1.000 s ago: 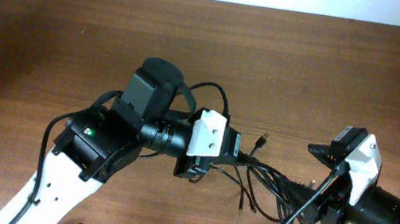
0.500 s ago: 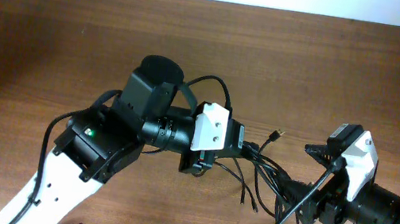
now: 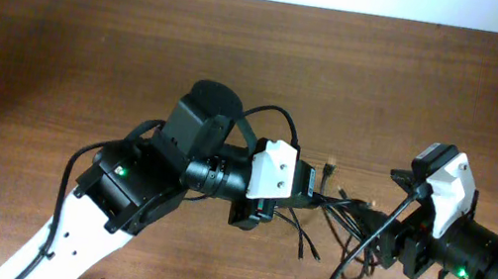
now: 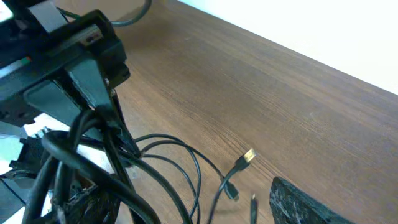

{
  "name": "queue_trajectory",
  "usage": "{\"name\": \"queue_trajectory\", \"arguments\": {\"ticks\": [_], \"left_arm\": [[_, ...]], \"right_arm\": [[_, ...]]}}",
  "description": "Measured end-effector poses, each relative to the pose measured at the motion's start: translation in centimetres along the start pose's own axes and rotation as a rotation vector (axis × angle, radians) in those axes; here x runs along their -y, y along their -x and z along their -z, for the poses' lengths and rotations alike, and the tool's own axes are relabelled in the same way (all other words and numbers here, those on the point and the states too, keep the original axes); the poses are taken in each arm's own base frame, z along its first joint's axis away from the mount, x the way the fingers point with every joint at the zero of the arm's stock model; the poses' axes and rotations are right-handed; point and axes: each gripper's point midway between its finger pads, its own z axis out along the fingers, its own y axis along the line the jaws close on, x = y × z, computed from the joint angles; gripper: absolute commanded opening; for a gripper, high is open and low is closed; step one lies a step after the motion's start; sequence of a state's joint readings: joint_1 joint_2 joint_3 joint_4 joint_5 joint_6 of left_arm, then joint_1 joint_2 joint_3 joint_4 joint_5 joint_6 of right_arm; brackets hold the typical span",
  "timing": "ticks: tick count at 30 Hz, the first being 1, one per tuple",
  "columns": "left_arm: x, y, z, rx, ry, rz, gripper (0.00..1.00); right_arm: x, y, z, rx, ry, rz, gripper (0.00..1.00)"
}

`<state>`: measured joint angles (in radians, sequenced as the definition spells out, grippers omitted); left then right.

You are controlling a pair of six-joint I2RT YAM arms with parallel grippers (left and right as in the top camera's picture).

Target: Untangle cables

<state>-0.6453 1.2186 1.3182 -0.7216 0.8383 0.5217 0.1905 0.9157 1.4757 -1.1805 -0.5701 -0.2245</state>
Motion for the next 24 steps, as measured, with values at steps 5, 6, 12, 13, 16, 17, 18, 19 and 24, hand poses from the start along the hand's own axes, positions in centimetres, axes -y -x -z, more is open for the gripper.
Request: {"name": "queue_trajectory", "arguments": {"ticks": [5, 6, 12, 13, 16, 17, 18, 19, 24], "left_arm": [[0.5, 0.1, 0.0, 0.008, -0.027, 0.006, 0.00], [0.7, 0.2, -0.1, 0.011, -0.035, 0.006, 0.00], [2.2, 0.8, -0.5, 0.035, -0.101, -0.004, 0.00], [2.3, 0.9, -0.5, 0.037, -0.105, -0.002, 0.00], [2.3, 0.8, -0.5, 0.037, -0.106, 0.004, 0.00], [2.3, 0.9, -0.5, 0.037, -0.105, 0.004, 0.00], [2.3, 0.8, -0.5, 0.037, -0.105, 0.005, 0.00], [2.3, 0.8, -0.5, 0.036, -0.105, 0.008, 0.00], [2.3, -0.4, -0.4, -0.017, -0.088, 0.058, 0.00]], "right_arm": [[0.0, 0.8, 0.0, 0.033, 0.004, 0.020, 0.75], [0.0, 1.0, 0.0, 0.038, 0.003, 0.024, 0.75], [1.3, 1.2, -1.2, 0.016, -0.018, 0.013, 0.76], [2.0, 0.9, -2.1, -0.012, -0.021, -0.004, 0.76], [3.7, 0.0, -4.2, -0.088, -0.034, -0.048, 0.76], [4.3, -0.3, -4.9, -0.111, -0.043, -0.059, 0.75], [5.0, -0.6, -5.5, -0.134, -0.055, -0.069, 0.75], [5.9, -1.1, -6.2, -0.166, -0.075, -0.081, 0.75], [8.7, -2.4, -7.2, -0.242, -0.188, -0.094, 0.75]]}}
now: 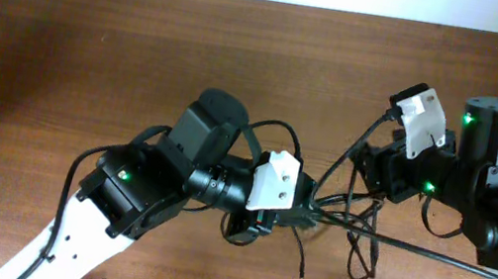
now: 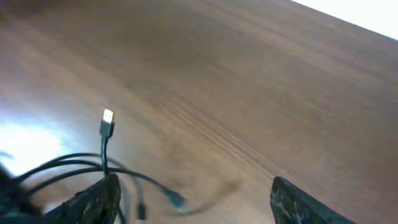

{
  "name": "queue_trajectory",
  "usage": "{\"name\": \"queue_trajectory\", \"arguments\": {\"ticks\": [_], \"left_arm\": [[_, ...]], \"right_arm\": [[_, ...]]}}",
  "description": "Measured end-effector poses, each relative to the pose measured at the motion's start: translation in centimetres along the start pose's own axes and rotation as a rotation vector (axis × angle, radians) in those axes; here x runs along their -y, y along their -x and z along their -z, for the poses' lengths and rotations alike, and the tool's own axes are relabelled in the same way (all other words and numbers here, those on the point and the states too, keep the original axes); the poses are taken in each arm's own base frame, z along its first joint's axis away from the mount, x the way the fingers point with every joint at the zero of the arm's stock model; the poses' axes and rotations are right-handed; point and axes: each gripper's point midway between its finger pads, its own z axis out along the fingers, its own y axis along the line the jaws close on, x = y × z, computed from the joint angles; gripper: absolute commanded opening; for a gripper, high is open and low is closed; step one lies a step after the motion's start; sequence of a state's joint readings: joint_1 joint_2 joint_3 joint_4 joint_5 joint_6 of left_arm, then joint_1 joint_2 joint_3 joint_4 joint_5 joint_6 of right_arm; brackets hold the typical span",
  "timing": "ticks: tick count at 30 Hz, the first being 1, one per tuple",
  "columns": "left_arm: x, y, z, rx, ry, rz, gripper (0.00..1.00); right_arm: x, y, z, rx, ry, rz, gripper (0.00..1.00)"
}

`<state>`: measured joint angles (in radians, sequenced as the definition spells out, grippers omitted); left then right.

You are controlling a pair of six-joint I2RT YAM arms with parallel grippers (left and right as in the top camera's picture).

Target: Untangle cables

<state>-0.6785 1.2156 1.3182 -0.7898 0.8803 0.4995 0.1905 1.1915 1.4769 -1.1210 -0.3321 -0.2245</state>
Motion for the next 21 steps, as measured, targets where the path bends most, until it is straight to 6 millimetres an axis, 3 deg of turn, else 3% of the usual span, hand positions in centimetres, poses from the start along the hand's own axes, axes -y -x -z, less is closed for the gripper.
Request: {"name": "queue_trajectory", "arguments": {"ticks": [2, 6, 10, 18, 19, 21], "left_arm": [[0.3, -0.1, 0.4, -0.007, 0.010, 0.002, 0.00], [1.9, 0.3, 4.0, -0.032, 0.166, -0.053, 0.00], [2.2, 0.6, 6.6, -0.035, 0.311, -0.106, 0.00], [1.0, -0.2, 7.6, -0.072, 0.417, -0.046, 0.00], [1.2, -0.1, 7.5, -0.067, 0.403, -0.046, 0.00], [1.5, 0.0, 7.1, -0.060, 0.367, -0.040, 0.00]], "right_arm": [[1.5, -0.3, 0.1, -0.011, -0.069, -0.024, 0.76], [7.4, -1.8, 1.9, -0.016, -0.242, -0.211, 0.76], [10.0, -3.1, 3.2, -0.016, -0.311, -0.334, 0.76], [11.0, -3.5, 3.8, 0.004, -0.322, -0.425, 0.77], [10.8, -3.4, 3.7, 0.010, -0.302, -0.433, 0.90], [9.9, -3.0, 3.4, 0.025, -0.244, -0.446, 0.97]]}}
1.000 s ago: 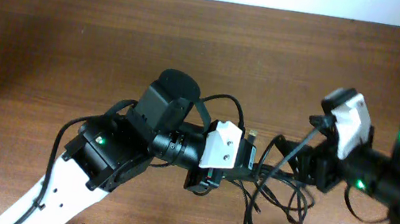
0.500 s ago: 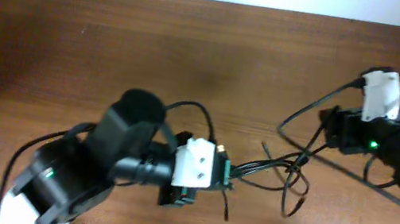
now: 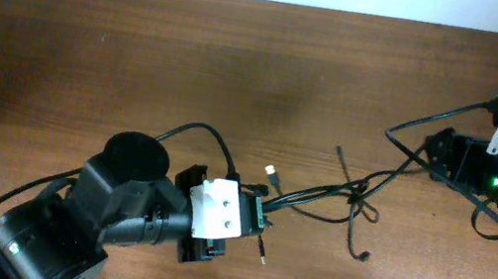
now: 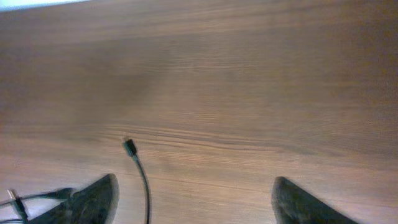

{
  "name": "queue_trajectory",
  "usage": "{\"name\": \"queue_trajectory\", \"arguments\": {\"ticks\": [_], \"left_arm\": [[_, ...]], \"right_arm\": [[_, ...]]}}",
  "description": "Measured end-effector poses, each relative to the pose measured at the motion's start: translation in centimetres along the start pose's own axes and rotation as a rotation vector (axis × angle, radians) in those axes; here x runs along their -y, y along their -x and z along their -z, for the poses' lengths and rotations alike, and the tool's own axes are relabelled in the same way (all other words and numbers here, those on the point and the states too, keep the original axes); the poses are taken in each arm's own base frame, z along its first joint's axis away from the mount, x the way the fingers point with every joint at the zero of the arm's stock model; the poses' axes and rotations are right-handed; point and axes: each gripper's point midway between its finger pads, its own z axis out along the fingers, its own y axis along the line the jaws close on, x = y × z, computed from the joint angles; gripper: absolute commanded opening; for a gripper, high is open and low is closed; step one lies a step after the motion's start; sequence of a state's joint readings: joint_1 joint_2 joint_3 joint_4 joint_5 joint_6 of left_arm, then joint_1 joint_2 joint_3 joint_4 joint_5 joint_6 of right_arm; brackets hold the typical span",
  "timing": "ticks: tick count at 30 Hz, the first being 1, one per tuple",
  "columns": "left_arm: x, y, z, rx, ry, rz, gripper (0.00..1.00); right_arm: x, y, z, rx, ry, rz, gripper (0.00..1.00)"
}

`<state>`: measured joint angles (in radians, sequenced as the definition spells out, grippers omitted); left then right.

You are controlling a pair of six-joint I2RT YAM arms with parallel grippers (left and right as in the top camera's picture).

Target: Untangle cables

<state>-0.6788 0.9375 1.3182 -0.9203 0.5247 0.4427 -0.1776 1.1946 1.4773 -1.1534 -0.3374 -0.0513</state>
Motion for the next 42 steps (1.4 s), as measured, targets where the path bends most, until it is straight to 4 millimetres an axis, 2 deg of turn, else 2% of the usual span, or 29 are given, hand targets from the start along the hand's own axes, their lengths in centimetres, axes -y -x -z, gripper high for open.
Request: {"name": "queue_trajectory", "arguments": {"ticks": [2, 6, 13, 19, 21, 23, 26, 37, 38, 39, 42], "left_arm": [[-0.2, -0.3, -1.2, -0.019, -0.034, 0.045, 0.00], [-1.2, -0.5, -3.6, -0.035, -0.066, 0.129, 0.00], [-1.7, 1.0, -5.3, 0.026, -0.118, 0.183, 0.00], [-2.3, 1.7, -5.4, 0.050, -0.096, 0.233, 0.00], [-2.8, 1.8, -5.5, 0.054, -0.074, 0.257, 0.00], [-3.2, 2.7, -5.4, 0.089, -0.061, 0.259, 0.00], [-3.2, 3.8, -5.3, 0.132, -0.077, 0.256, 0.00], [-2.4, 4.2, -5.2, 0.152, -0.126, 0.254, 0.00], [-2.3, 4.4, -5.1, 0.157, -0.133, 0.252, 0.00], [-2.2, 4.5, -5.1, 0.162, -0.137, 0.249, 0.00], [-2.4, 5.2, -5.0, 0.190, -0.136, 0.231, 0.00]], "right_arm": [[-1.6, -0.7, 0.1, -0.027, 0.098, -0.034, 0.99], [-3.3, -2.2, 0.4, -0.090, 0.189, -0.074, 0.99], [-5.8, -4.3, 1.4, -0.175, 0.337, -0.089, 1.00], [-8.0, -4.7, 2.4, -0.197, 0.469, -0.118, 0.88], [-8.3, -5.0, 2.6, -0.210, 0.486, -0.129, 0.75], [-8.4, -5.1, 2.7, -0.217, 0.493, -0.137, 0.71], [-8.4, -5.2, 2.7, -0.220, 0.495, -0.138, 0.70], [-9.2, -4.9, 3.1, -0.210, 0.545, -0.143, 0.70], [-9.3, -4.9, 3.2, -0.210, 0.551, -0.144, 0.68], [-9.3, -4.8, 3.2, -0.209, 0.554, -0.144, 0.61], [-9.6, -4.7, 3.4, -0.205, 0.577, -0.147, 0.47]]}}
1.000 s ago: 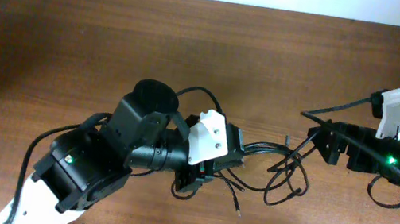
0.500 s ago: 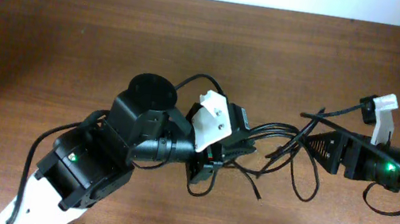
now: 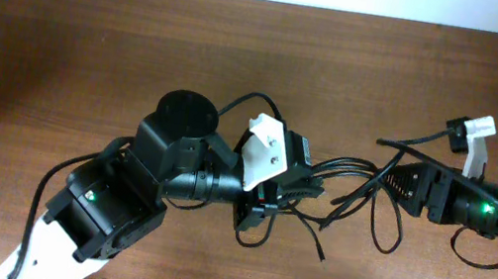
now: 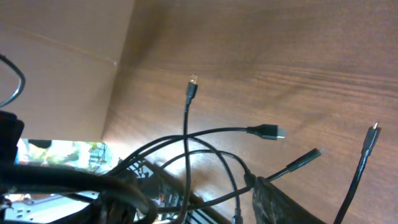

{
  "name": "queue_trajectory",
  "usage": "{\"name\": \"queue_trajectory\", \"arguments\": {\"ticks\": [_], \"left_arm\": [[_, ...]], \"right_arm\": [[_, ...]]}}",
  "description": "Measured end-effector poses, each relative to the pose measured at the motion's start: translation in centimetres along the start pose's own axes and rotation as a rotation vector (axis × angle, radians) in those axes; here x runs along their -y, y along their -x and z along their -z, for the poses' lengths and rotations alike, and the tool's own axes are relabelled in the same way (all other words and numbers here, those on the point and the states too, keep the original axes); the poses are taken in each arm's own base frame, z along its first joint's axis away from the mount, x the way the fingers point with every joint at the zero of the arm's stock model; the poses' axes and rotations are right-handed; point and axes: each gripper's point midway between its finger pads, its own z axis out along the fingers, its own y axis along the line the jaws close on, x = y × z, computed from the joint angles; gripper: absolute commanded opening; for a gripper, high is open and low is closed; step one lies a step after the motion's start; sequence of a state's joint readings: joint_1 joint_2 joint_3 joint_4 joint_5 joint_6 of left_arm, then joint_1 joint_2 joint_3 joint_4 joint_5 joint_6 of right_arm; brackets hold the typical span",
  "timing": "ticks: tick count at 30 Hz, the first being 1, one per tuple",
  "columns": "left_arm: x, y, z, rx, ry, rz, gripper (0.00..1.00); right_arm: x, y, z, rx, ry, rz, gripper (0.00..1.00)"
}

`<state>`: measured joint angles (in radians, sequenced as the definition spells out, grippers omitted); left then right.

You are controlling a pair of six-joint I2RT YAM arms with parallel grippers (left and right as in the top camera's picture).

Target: Untangle cables

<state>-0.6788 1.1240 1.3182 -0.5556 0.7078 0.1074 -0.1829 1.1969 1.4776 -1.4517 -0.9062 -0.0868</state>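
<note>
A tangle of thin black cables [image 3: 353, 181] hangs between my two grippers over the brown table. My left gripper [image 3: 257, 216] is shut on one end of the bundle at mid-table. My right gripper [image 3: 391, 179] points left at the other end. In the right wrist view its jaws [image 4: 189, 202] stand apart, with the cables [image 4: 205, 143] strung across the gap and one knot against the right finger [image 4: 280, 202]. Free plugs stick out: a USB end [image 4: 192, 84], a wider plug [image 4: 267, 132] and a barrel plug [image 4: 308, 157]. A loose end [image 3: 319, 255] trails toward the front.
The wooden table [image 3: 92, 55] runs to a white wall strip at the back. The right arm's own thick black lead [image 3: 414, 144] arcs above the gripper. The bulky left arm [image 3: 153, 174] fills the middle front.
My right gripper has moved left and nearer, from the far right edge toward the middle. The cables, then stretched in a line, now hang in slack loops. The left arm's body has shifted up and right.
Both grippers first sat close together at the tangle, right of centre. Then the right arm was at the back, above the cables. Then it was far right with the cables drawn out long. Now it is back near the left gripper and the cables are loose.
</note>
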Motion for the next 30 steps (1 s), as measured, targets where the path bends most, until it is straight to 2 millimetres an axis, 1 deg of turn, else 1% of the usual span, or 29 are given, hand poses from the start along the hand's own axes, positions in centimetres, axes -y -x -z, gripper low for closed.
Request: {"name": "queue_trajectory", "arguments": {"ticks": [3, 5, 7, 8, 11, 15, 18, 20, 22, 26, 30], "left_arm": [[-0.1, 0.1, -0.1, 0.003, 0.000, -0.003, 0.00], [-0.5, -0.3, -0.7, -0.009, -0.003, 0.008, 0.00], [-0.9, -0.7, -1.2, -0.021, -0.006, 0.019, 0.00], [-1.1, -0.6, -1.5, -0.019, -0.006, 0.018, 0.00], [-1.3, -0.3, -1.6, -0.005, -0.004, 0.009, 0.00], [-1.3, -0.3, -1.6, -0.006, -0.004, 0.009, 0.00], [-1.4, -1.0, -1.6, -0.032, 0.005, 0.031, 0.00], [-1.9, -2.2, -1.6, -0.078, 0.036, 0.066, 0.00], [-2.3, -3.1, -1.5, -0.112, 0.067, 0.090, 0.00], [-2.6, -3.6, -1.4, -0.131, 0.082, 0.102, 0.00], [-3.3, -5.2, -2.5, -0.186, 0.079, 0.144, 0.00]], "right_arm": [[-0.4, 0.0, 0.0, 0.002, 0.024, -0.001, 0.36], [-0.5, 0.0, 0.0, 0.002, 0.028, 0.000, 0.24], [-0.5, 0.1, 0.0, 0.003, 0.032, 0.000, 0.08], [-0.6, 0.1, 0.0, 0.003, 0.034, 0.000, 0.04], [-0.7, 0.1, 0.0, 0.005, 0.039, 0.001, 0.04], [-0.6, 1.2, 0.0, 0.041, 0.035, 0.050, 0.04], [-0.6, 2.1, 0.1, 0.075, 0.032, 0.095, 0.04], [-0.8, 3.1, 0.3, 0.108, 0.036, 0.139, 0.04], [-1.7, 4.2, 0.7, 0.147, 0.065, 0.194, 0.04], [-3.8, 5.1, 1.4, 0.185, 0.144, 0.260, 0.04], [-5.2, 5.9, 2.0, 0.219, 0.201, 0.315, 0.04]]}}
